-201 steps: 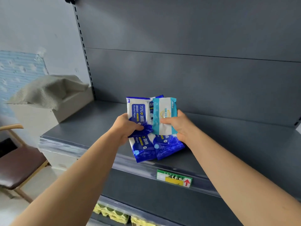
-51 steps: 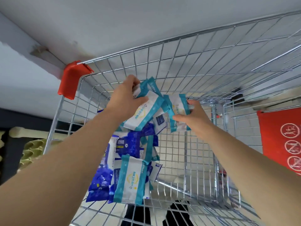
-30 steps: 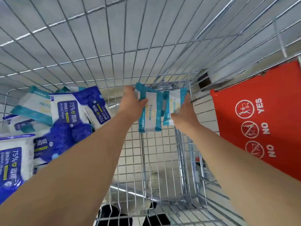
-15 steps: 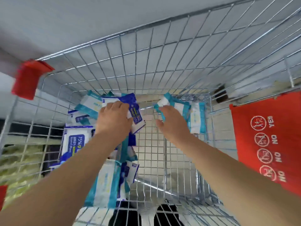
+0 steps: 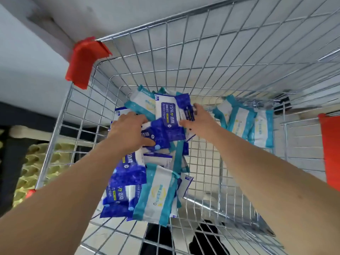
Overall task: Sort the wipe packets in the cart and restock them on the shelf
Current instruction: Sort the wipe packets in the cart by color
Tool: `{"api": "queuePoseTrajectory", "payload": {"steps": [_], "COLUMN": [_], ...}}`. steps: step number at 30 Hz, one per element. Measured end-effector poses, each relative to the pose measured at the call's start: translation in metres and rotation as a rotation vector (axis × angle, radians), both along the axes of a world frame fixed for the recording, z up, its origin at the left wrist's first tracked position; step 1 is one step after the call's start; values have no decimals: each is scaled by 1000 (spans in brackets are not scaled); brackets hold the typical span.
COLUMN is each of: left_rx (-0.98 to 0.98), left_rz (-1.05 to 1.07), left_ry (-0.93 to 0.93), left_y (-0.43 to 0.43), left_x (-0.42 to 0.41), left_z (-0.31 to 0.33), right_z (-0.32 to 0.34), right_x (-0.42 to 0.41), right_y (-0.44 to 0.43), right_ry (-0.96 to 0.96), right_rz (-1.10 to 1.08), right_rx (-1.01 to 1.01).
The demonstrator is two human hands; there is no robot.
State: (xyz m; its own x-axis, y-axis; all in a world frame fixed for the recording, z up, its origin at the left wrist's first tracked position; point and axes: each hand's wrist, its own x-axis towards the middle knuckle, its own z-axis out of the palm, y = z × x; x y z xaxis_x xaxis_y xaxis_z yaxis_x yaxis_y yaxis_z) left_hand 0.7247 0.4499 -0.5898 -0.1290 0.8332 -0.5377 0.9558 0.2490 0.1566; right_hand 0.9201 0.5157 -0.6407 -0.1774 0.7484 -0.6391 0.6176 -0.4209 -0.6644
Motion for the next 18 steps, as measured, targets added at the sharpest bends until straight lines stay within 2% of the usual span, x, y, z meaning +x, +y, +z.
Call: {"api": "queuePoseTrajectory", "payload": {"steps": [5, 9, 11, 14, 15, 17, 18], "left_rx": [133, 324, 428, 609, 641, 610, 530], "left_rz": [232, 298, 294, 294, 290, 252, 231], "left_ry": [-229, -293, -315, -343, -356, -354, -321], "left_y": [-2, 2, 3, 6, 7, 9, 9], "left_x": [-9, -10, -11, -16, -18, -22, -23], "left_z": [2, 21, 33, 48, 54, 61, 62], "right_z": [-4, -4, 3, 18, 23, 34, 40], "right_x": [-1, 5, 6, 4, 3, -2, -6], "right_y": [7, 7, 4, 0, 0, -1, -2], "right_ry": [-5, 0, 16, -28, 7, 96, 117], "right_rz": [-82, -104, -174, -250, -259, -246, -211], "right_rx": [-119, -169, -90, 141, 152, 96, 66]}}
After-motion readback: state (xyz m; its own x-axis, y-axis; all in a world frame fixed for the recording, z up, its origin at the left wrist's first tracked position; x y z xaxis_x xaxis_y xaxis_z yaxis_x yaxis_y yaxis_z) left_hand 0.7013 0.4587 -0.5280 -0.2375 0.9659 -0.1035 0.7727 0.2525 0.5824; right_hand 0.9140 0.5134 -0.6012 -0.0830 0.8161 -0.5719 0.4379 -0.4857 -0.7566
